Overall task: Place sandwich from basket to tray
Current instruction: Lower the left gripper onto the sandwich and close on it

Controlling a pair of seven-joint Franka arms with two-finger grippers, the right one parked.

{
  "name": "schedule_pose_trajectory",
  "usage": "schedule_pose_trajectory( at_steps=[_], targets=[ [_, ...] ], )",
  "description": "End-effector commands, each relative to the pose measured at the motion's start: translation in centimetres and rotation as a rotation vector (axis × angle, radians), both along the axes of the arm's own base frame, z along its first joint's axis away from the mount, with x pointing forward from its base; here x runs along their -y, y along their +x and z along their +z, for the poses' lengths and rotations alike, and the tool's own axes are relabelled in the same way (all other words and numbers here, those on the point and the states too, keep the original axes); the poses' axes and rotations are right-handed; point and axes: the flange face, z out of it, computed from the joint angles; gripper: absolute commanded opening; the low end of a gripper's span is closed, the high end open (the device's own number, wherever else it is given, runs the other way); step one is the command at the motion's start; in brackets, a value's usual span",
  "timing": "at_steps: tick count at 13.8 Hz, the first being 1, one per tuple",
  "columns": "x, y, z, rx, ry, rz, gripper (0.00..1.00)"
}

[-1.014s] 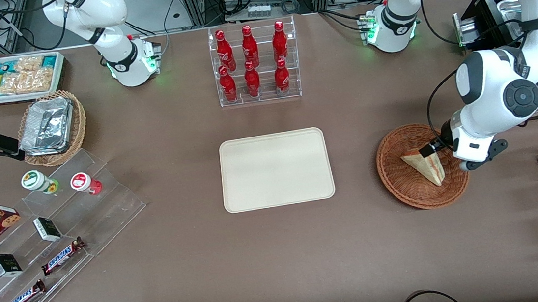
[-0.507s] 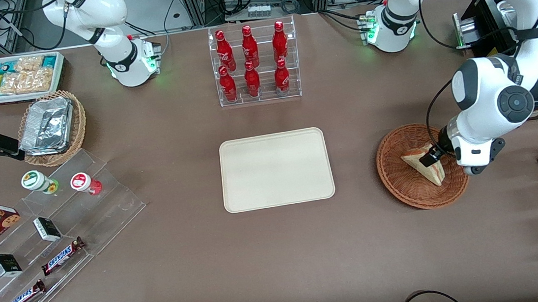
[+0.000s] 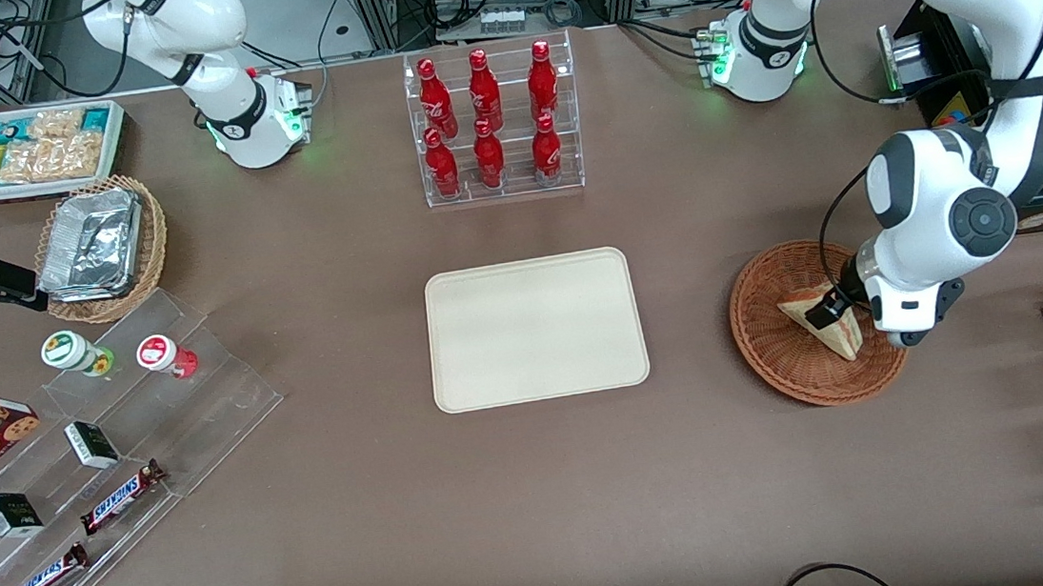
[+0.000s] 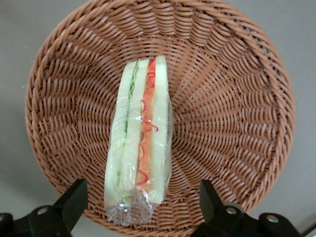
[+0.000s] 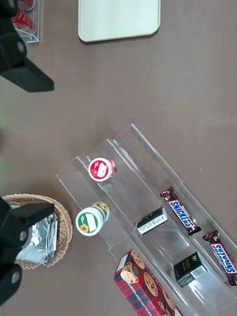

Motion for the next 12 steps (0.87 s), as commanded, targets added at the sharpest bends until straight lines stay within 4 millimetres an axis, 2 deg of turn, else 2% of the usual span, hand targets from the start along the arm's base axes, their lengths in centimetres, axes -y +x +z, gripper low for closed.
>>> schedule_pose_trajectory(
  at_steps=[1,5,6,7,9,10,12],
  targets=[
    [0.3,0.0,-1.4,0.005,0.02,0.002,1.0],
    [0.2,-0.2,-2.4,0.001,0.031,-0.009,0.99],
    [0.2,-0.3,-2.7,-0.002,0.031,-0.008,0.9],
    [0.2,-0.5,-2.9,-0.003,0.03,-0.005,0.71],
    [0.0,-0.8,-3.3,0.003,0.032,0.005,0.19],
    [-0.1,-0.9,-3.4,0.002,0.032,0.005,0.03],
    [-0.1,-1.0,-3.0,0.0,0.032,0.002,0.0]
  ],
)
